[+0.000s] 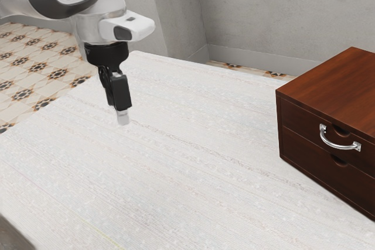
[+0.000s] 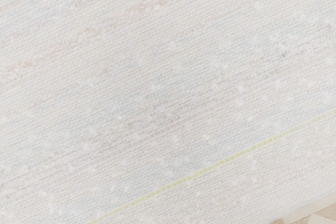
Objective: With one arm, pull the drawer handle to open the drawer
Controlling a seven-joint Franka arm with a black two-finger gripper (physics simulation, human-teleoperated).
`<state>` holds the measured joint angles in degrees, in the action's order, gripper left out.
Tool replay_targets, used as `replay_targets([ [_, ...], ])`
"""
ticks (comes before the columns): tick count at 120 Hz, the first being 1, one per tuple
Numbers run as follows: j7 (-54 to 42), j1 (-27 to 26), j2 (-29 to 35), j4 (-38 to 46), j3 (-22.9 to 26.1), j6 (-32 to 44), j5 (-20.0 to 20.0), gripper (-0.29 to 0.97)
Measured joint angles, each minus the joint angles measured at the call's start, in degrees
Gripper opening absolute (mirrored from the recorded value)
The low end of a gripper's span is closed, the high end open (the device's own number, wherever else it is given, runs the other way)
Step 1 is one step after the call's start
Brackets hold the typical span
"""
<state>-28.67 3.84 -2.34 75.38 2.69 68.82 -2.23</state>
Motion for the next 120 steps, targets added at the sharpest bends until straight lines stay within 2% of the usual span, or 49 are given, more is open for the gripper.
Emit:
replay_targets([
  [36,-7.9,-2.1,0.2,1.0,0.5,5.6,1.7,0.68],
  [60,-17.0,0.3,0.4,2.1,7.0,6.9,2.5,0.68],
  [82,-28.6,-4.8,-2.5,1.5,8.8,9.5,2.6,0.68],
  [106,-38.3,-4.9,-3.1,4.0,12.6,17.4,1.2,0.68],
  [120,-42.6,-7.1,-4.2,4.5,13.4,22.8,-0.2,0.68],
])
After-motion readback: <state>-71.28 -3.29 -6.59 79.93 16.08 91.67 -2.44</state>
